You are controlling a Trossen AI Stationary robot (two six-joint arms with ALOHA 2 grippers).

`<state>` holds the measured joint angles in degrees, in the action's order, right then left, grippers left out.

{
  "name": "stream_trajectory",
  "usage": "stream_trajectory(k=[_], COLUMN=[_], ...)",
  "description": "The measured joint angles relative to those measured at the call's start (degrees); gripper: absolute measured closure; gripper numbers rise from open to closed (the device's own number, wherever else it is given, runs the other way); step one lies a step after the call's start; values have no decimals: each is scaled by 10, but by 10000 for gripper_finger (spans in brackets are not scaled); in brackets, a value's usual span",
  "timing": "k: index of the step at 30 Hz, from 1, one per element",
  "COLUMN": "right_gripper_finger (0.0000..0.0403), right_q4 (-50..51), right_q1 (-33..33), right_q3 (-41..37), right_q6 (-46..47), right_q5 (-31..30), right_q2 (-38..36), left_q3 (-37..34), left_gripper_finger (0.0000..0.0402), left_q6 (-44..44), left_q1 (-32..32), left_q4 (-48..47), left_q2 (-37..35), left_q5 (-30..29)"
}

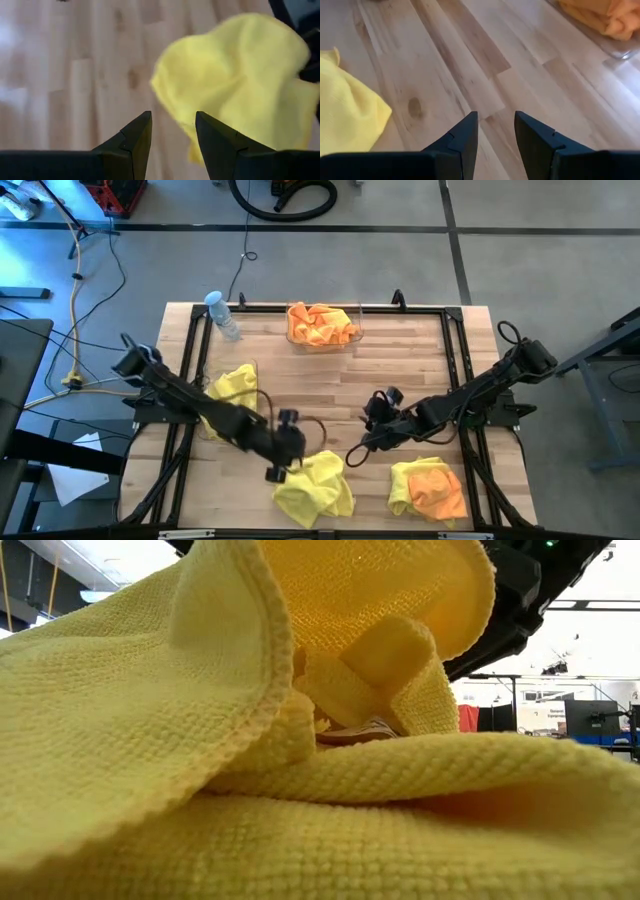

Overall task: Sort microfiber towel by color & place in baskets
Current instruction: Put the yellow microfiber towel into the bottom transparent bin

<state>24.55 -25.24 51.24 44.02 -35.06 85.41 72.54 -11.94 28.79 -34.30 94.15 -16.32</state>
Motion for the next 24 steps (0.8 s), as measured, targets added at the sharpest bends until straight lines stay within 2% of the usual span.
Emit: stream_trajectory(k=[9, 12, 20, 24], right_gripper_finger=[279, 279, 279, 279], right_q4=[0, -1, -6, -5], right_q1=[-1, -3, -8, -7], right_q3=[0, 0, 0, 0], right_q6=[46, 50, 49, 36], right_q5=[70, 70, 67, 66], right_q2=[0, 0, 0, 0], left_q3=[127, 142, 151, 151], left_gripper_finger=[259, 259, 259, 281], left_q6=[-17, -29, -40, -44], left_q1=[38, 43, 38, 27], left_q4=[-51, -53, -45, -44], left_q2=[127, 153, 205, 206], left_q5=[37, 48, 136, 146])
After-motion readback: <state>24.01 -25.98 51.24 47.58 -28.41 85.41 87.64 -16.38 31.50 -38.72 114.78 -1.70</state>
